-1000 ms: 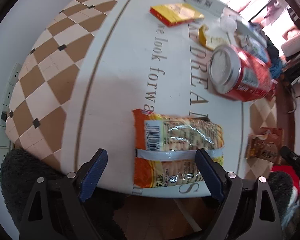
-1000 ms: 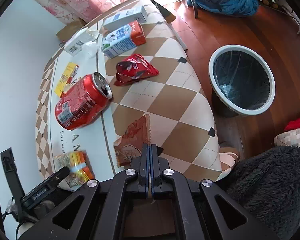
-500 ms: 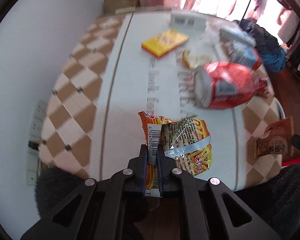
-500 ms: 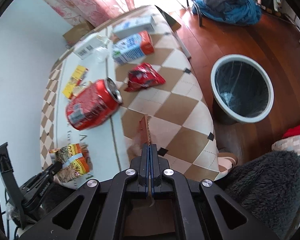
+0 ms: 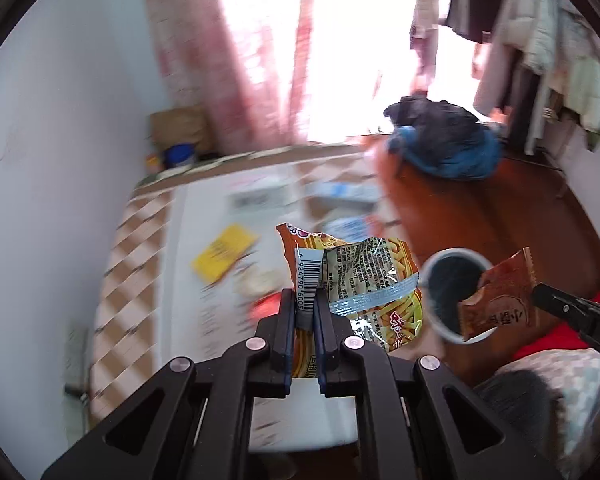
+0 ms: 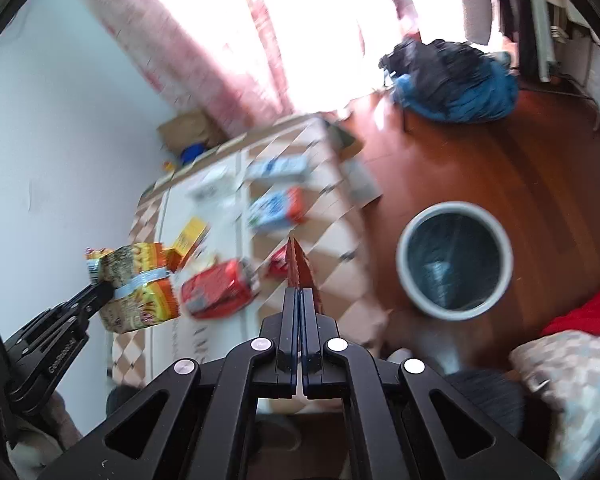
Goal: Collect trash
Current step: 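Carry both snack packets over the white bin and open both tools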
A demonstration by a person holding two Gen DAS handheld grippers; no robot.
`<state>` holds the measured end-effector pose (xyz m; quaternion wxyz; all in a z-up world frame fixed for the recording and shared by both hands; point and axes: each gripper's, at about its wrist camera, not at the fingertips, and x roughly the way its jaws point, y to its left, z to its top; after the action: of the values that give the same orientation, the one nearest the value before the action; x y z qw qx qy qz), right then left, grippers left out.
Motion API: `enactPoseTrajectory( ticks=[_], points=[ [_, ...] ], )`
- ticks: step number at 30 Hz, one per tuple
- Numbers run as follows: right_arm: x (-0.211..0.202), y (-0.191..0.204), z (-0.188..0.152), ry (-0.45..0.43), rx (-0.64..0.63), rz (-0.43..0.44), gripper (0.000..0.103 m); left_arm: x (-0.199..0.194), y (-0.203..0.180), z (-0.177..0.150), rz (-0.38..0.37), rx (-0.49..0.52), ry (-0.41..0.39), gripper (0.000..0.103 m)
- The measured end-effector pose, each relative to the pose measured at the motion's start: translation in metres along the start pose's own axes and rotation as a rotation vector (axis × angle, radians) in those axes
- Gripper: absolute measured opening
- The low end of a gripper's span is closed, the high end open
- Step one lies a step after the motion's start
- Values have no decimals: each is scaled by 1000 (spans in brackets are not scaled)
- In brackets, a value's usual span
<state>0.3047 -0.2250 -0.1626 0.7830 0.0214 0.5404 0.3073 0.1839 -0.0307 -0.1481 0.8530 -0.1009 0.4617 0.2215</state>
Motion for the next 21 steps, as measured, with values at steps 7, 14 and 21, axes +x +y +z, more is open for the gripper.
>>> enactPoseTrajectory(
  ticks=[7, 14, 21],
  points=[
    [2, -109, 41, -20, 101, -122, 1, 71, -114, 39, -142, 101, 65, 6],
    [81, -230, 53, 112, 247, -166, 1, 186, -208, 45, -246, 173, 252, 11],
    [181, -307, 44, 264, 335, -137, 1, 281, -251, 40, -263, 166, 419, 19]
  ],
)
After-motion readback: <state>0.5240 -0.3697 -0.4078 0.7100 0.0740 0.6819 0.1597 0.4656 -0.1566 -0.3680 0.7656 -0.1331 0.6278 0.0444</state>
